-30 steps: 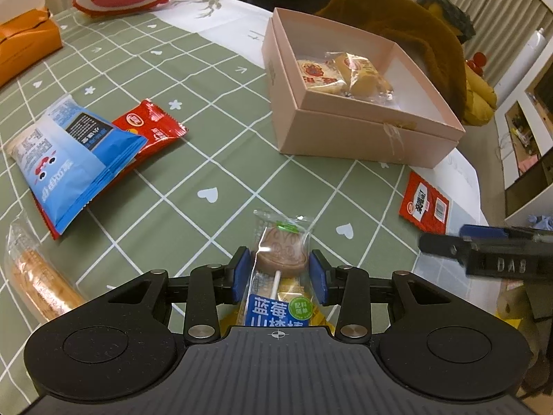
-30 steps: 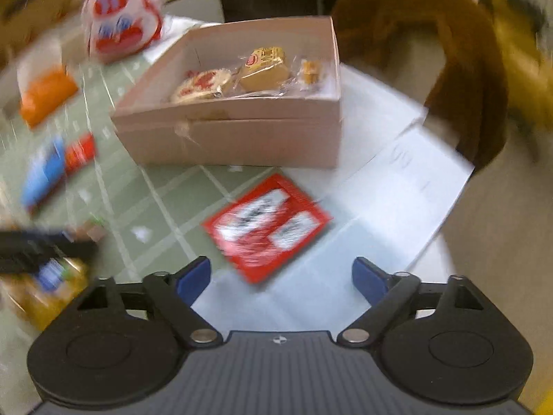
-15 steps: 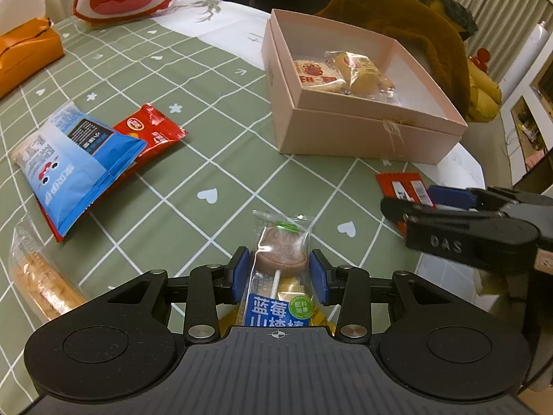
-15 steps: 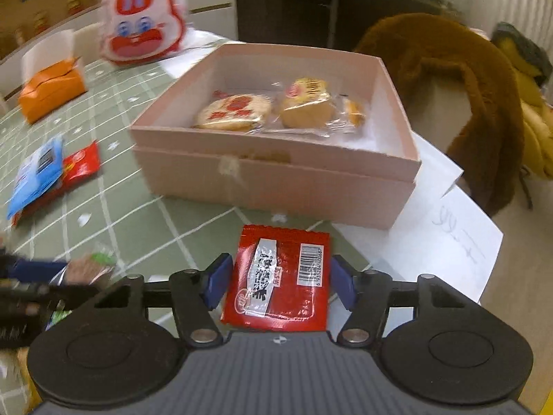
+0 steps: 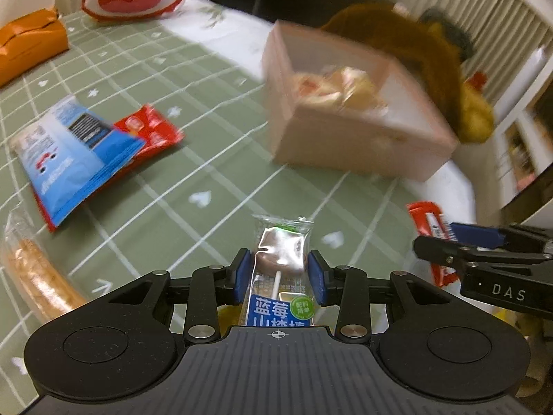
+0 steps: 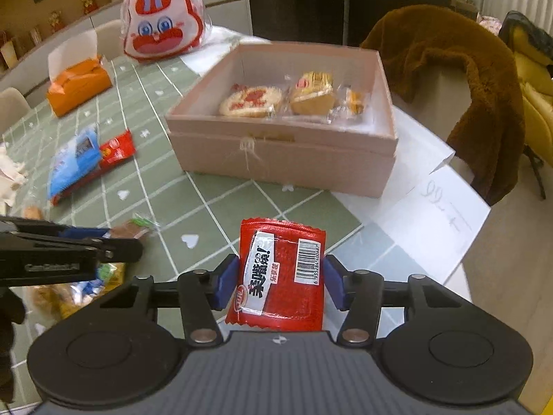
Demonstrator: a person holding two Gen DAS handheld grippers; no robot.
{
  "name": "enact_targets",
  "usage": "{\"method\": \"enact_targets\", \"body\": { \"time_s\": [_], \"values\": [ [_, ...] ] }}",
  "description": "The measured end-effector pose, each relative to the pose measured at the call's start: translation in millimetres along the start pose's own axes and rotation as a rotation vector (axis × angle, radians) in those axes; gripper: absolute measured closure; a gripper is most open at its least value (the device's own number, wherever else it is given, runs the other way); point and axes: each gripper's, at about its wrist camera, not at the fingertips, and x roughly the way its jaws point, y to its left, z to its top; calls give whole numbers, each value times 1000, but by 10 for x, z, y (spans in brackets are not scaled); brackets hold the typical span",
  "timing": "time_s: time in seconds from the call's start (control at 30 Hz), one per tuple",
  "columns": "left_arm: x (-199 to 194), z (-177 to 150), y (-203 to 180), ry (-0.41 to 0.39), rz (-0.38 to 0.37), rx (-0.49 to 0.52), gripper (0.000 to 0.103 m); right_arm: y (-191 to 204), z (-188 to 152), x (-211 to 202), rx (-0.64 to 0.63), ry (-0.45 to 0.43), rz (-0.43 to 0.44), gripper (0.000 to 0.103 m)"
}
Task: Organize snacks
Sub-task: 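Drop the red packet into the pink box with the right tool while the left tool drops the lollipop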
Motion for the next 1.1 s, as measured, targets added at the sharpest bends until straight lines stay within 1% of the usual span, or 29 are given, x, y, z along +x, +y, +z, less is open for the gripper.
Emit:
{"method": "enact_targets", "body": {
  "time_s": [0.07,0.13,0.17,0.23,0.27,0.33,0.4,0.47,0.5,0.57,0.6,0.67,0.7,0.73,0.77,0.8,0.83,0.87,0.93,1.03,1.1],
  "values": [
    [-221,105,-66,-78,-40,16,62,-36,99,-186,0,-50,5,51],
    [-524,309,-152,-182,-91,33,62,-74,281,-440,3,-128,16,51],
    [-715,459,-220,-248,-114,54,62,-91,389,-556,4,-168,18,51],
    [-1011,732,-352,-349,-134,99,62,-136,678,-782,-2,-253,11,51],
    [-1111,860,-408,-385,-141,118,62,-159,832,-870,-8,-289,5,51],
    [-1208,1182,-531,-417,-158,153,62,-224,1160,-992,-10,-349,-1,51],
    [-1183,1445,-614,-429,-161,164,62,-297,1428,-997,-9,-378,-11,51],
    [-1011,1671,-666,-415,-176,167,62,-368,1602,-927,-4,-388,-30,51],
    [-887,1749,-659,-394,-199,152,62,-406,1661,-863,1,-380,-33,51],
    [-588,1866,-647,-328,-241,130,62,-472,1704,-688,10,-345,-26,51],
    [-462,1902,-661,-304,-243,133,62,-481,1697,-596,8,-326,-24,51],
    [-202,1954,-670,-282,-226,136,62,-502,1648,-358,-6,-282,-30,51],
    [-85,1990,-663,-271,-224,119,62,-507,1621,-228,-11,-261,-33,51],
    [42,2028,-632,-251,-234,84,61,-508,1596,-116,-8,-245,-33,51],
    [209,2054,-591,-211,-252,37,62,-537,1571,11,2,-233,-20,47],
    [348,2067,-554,-181,-256,14,62,-546,1536,113,5,-216,-10,45],
    [473,2074,-539,-147,-237,9,62,-548,1514,235,2,-188,-10,41],
    [577,2066,-533,-123,-200,11,62,-532,1487,333,-1,-163,-19,41],
    [606,1975,-414,-116,-176,-21,62,-516,1412,459,-6,-129,-33,41],
    [469,1873,-177,-112,-149,-72,62,-487,1284,489,-6,-98,-24,38],
    [298,1736,-28,-106,-99,-56,62,-451,1174,477,-13,-78,-17,37]
  ]
}}
